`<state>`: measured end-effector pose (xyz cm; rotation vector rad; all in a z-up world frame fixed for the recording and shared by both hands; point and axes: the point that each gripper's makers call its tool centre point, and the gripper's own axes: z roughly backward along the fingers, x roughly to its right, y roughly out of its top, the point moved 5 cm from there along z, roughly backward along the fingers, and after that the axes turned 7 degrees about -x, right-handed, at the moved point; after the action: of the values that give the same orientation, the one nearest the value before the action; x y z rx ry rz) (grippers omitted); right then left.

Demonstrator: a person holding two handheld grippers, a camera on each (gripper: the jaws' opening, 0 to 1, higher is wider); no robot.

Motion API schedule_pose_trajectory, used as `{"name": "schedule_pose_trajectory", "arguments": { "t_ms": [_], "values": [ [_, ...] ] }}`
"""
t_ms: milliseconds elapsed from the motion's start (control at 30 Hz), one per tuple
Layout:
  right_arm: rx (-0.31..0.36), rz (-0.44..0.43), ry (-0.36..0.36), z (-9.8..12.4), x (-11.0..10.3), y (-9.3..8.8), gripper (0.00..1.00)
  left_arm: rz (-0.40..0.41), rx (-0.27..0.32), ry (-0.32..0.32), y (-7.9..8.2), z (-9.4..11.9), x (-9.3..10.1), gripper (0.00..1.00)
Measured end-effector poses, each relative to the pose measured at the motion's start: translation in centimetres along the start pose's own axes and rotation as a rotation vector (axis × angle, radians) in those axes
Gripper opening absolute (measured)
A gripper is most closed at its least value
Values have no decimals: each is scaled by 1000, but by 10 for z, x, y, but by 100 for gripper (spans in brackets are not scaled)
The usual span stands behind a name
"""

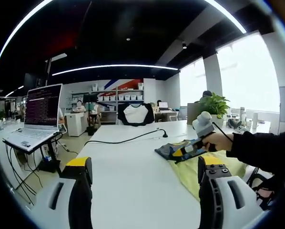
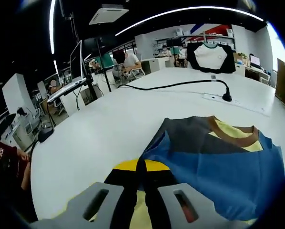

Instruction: Fold the garment on the visible template until the final outline fits inside the template.

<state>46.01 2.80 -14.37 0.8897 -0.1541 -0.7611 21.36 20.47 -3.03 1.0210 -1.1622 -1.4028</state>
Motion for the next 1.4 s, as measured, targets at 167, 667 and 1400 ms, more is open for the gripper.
{"name": "schedule_pose_trajectory", "arguments": {
  "t_ms": [167,667,1400],
  "values": [
    [-34,-2,15,-8,-1,-6,3,0,-2,0,0,-2,0,97],
    [-55,11,118,-12,-24,-13,9,-1,-4,-4,1,-1,3,97],
    [294,251,-109,91,-11,43,28,-7,41,-44,5,-4,12,98]
  ]
}}
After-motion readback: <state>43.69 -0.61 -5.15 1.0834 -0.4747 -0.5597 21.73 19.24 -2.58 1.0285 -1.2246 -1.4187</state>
